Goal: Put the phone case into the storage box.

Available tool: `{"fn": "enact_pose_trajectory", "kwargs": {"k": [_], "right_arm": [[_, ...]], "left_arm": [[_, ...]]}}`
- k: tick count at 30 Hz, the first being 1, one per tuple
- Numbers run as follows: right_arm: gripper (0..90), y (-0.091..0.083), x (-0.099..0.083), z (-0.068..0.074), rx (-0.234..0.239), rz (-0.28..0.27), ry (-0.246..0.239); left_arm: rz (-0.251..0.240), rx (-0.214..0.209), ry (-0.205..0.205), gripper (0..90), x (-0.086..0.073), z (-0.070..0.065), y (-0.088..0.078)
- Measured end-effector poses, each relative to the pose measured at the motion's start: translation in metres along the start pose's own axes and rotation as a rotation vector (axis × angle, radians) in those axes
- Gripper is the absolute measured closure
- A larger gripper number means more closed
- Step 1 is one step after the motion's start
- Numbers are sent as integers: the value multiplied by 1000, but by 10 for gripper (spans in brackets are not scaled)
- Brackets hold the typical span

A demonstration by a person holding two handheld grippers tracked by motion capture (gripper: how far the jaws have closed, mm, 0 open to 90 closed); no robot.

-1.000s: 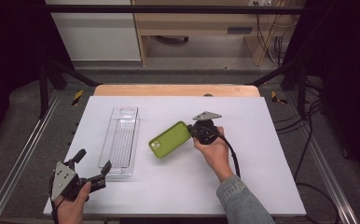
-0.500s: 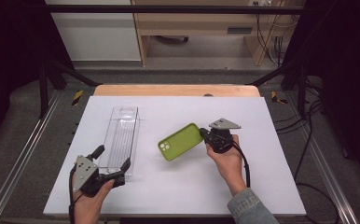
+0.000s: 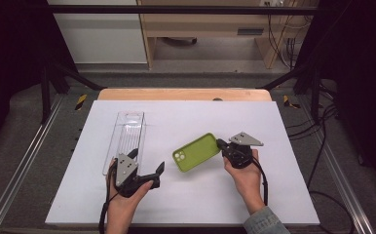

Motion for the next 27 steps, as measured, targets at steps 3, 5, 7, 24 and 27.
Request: {"fn": "enact_pose_trajectory", "kwargs": {"k": [3, 5, 7, 24, 27], "right_arm": [[884, -2, -1, -2, -4, -16, 5], [884, -4, 1, -3, -7, -30, 9], [884, -5, 2, -3, -7, -33, 9], [884, -8, 3, 1, -27, -75, 4], [884, -8, 3, 1, -30, -81, 1]], "left_arm": [[11, -10, -5, 44, 1, -7, 5], [15, -12, -7, 49, 2, -10, 8], [17, -17, -10, 50, 3, -13, 11], [22, 46, -54, 60, 6, -16, 11], [30, 42, -54, 60, 2, -17, 11]]}}
Point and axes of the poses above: each handheld gripper's, and its own axes: y roughly forward along the jaws, x roughly out of its top, z roughly to its left, the point moved 8 cm from there along y, roughly forward along the jaws, and after that the axes turned 13 degrees about y, right-handed, at the moved point
